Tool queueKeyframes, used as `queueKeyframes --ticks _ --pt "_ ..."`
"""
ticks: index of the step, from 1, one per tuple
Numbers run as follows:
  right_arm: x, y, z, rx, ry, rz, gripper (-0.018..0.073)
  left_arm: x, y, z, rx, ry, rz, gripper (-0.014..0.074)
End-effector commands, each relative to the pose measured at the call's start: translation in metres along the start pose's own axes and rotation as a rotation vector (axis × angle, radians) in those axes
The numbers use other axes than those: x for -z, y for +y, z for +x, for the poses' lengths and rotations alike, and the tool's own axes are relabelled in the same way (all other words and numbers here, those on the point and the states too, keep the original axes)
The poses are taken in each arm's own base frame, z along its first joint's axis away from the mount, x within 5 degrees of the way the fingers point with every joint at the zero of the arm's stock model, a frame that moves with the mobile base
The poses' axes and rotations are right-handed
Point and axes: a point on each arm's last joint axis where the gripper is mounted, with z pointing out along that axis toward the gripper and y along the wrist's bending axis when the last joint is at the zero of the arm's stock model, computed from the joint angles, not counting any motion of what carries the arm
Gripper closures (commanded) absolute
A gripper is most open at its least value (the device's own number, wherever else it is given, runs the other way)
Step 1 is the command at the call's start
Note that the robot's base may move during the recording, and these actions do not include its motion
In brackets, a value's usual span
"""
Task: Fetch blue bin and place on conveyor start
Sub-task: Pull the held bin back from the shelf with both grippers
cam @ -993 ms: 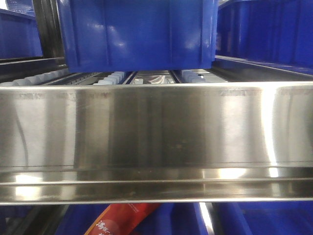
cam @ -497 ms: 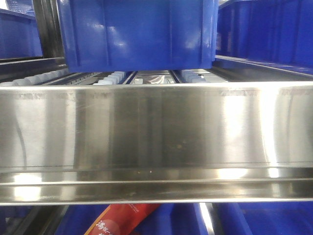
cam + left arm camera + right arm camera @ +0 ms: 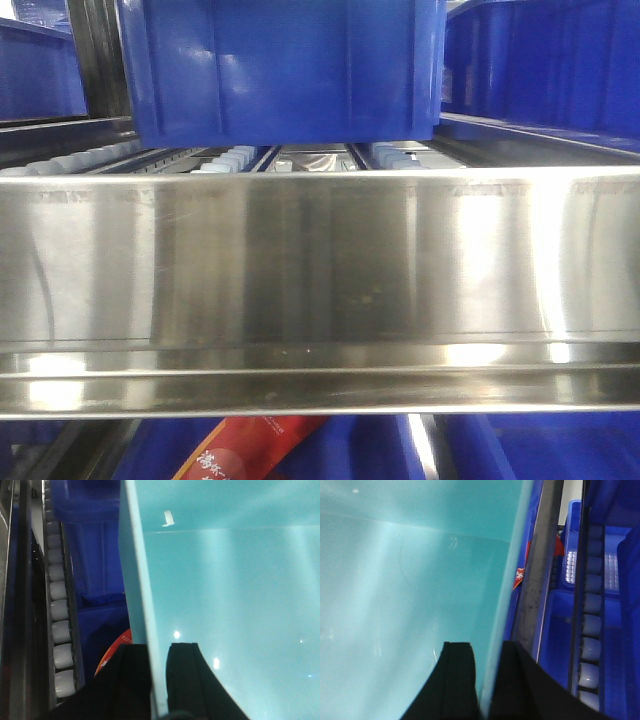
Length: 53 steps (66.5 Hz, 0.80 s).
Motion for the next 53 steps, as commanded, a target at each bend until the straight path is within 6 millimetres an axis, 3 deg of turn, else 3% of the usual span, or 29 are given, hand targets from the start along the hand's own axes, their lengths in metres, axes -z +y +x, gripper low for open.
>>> queueKeyframes --ticks 1,53 --pt "0.0055 -0.0033 -0.0029 0.030 -0.034 0.022 0.0712 0.0070 -0.0006 -0.0055 -0.014 -0.062 0.004 0.0708" --pt "0.0045 -0.0034 -0.0035 0.030 -0.038 0.023 0.0712 0.0061 -0.0006 -0.0074 -0.014 -0.080 0.006 0.0708"
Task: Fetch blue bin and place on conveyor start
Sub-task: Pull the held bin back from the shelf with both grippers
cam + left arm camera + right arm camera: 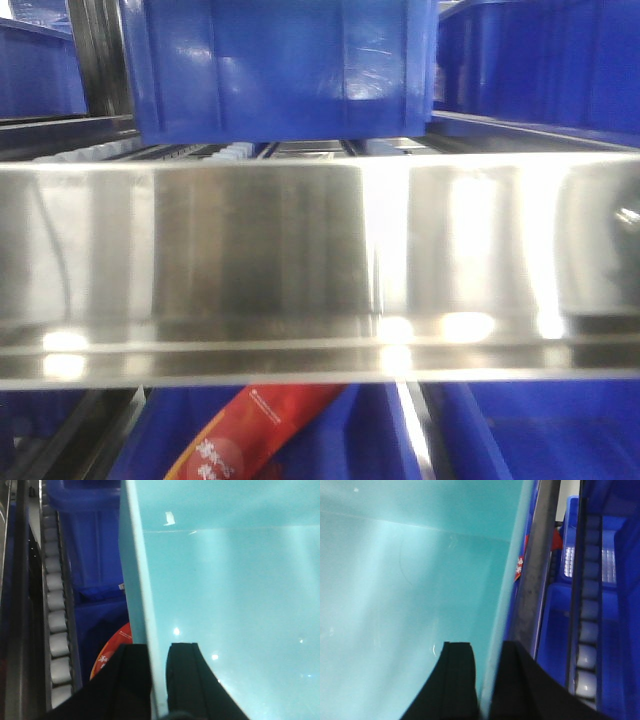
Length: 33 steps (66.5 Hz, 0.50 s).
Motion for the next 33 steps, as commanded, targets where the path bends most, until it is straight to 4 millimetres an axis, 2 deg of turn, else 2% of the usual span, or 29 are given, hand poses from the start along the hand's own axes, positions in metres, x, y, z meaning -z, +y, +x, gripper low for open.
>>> queueKeyframes --ticks 1,33 --pt "0.005 -0.003 -0.003 0.030 -0.038 0.023 0.0712 0.007 -0.001 -0.007 -0.014 -0.082 0.006 0.0708" --pt "0.004 -0.002 -0.010 0.030 -0.110 0.013 0.0712 0.014 -0.003 -0.034 -0.014 -0.389 0.028 0.0708"
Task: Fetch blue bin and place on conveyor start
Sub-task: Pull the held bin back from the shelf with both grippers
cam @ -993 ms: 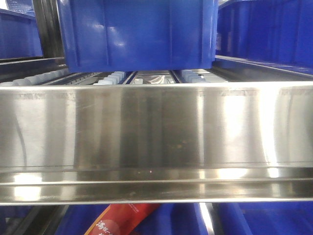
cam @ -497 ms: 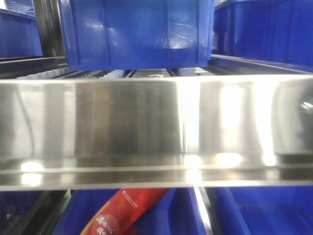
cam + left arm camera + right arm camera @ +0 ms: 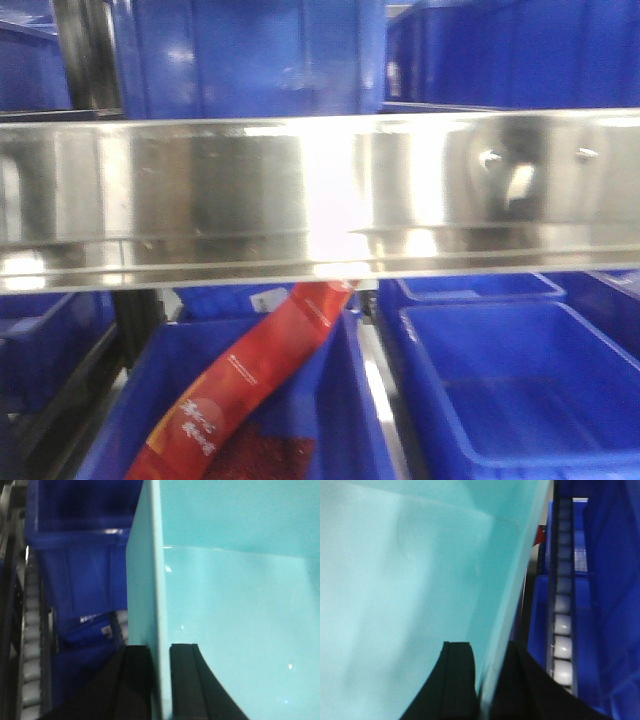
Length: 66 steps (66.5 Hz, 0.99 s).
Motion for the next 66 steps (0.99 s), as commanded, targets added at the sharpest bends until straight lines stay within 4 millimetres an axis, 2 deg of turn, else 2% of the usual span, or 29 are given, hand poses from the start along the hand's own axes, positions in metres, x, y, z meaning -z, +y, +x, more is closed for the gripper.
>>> queueKeyframes --ticks 1,66 --pt "0.0057 -0.0027 -0.0031 0.029 -0.032 0.016 0.0712 0.0075 -0.0019 -0.0146 0.017 -0.142 0.021 0.0708" --pt "0.0058 -0.0026 -0.0037 0.029 -0.038 0.015 0.0712 0.0075 -0.0018 -0.0142 0.016 -0.138 0.019 0.0708"
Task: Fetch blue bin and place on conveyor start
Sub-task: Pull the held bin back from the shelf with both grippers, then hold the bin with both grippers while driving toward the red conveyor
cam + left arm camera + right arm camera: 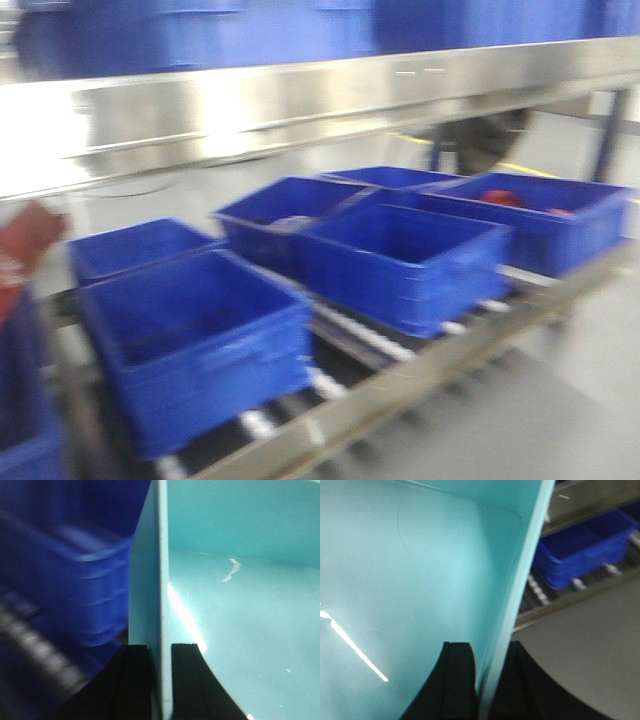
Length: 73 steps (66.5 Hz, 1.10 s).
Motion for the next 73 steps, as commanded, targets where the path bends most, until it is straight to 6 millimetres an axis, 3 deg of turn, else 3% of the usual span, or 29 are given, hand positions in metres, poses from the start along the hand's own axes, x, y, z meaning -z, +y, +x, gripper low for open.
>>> queueKeyframes --ticks 1,73 --pt "0.0057 -0.0031 -0.0029 0.032 -0.029 0.021 0.0712 0.0075 -0.0018 -0.0107 0.028 -0.092 0.019 0.0708" --pt "0.0057 -0.0031 -0.0030 0.032 -0.031 0.021 0.0712 0.0075 -0.0018 -0.0107 0.028 -0.092 0.019 0.0708"
